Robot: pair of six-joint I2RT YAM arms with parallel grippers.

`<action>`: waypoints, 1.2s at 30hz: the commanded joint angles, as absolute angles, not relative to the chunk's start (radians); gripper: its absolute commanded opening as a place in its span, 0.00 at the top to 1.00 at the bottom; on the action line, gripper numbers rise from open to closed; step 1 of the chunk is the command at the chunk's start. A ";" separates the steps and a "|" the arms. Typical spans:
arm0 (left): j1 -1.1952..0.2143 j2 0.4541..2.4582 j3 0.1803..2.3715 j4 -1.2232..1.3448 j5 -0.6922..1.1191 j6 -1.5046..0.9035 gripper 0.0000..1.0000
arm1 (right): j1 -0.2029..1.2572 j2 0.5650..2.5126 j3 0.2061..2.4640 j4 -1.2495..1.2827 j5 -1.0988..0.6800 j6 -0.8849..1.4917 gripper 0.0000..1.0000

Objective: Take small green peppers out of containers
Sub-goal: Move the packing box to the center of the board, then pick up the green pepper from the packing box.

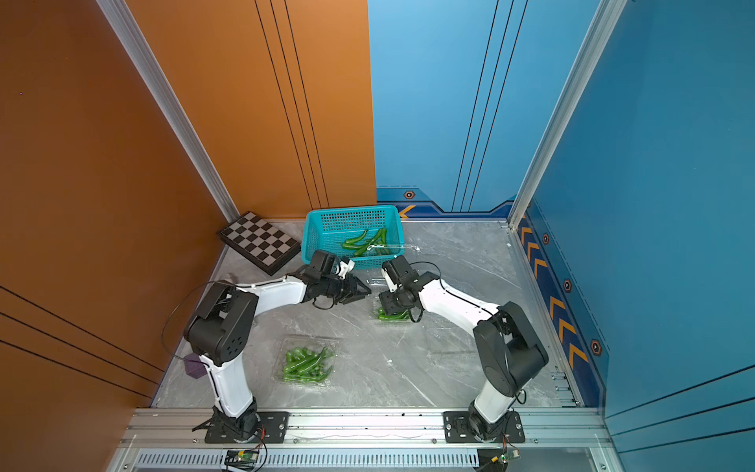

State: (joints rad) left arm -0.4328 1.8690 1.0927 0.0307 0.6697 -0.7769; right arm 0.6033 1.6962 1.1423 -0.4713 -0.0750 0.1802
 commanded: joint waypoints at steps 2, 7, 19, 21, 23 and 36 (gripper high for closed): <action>-0.412 1.785 1.059 -0.004 0.646 -0.753 0.55 | 0.620 1.750 1.212 -0.496 -0.013 0.126 0.35; -0.368 1.724 1.003 -0.021 0.644 -0.740 0.53 | 0.618 1.794 1.254 -0.496 -0.006 0.111 0.36; -0.302 1.640 0.952 -0.056 0.644 -0.713 0.53 | 0.624 1.864 1.287 -0.471 0.110 0.091 0.48; -0.297 1.631 0.945 -0.056 0.644 -0.713 0.53 | 0.626 1.878 1.295 -0.469 0.110 0.084 0.50; -0.292 1.623 0.938 -0.056 0.644 -0.713 0.53 | 0.627 1.896 1.295 -0.463 0.103 0.080 0.52; -0.268 1.615 0.921 -0.055 0.651 -0.706 0.53 | 0.644 1.855 1.246 -0.418 0.138 0.087 0.82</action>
State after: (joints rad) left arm -0.2771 1.6360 0.9329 -0.0425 0.6548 -0.7284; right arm 0.6361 1.8923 1.2682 -0.4244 0.1108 0.0856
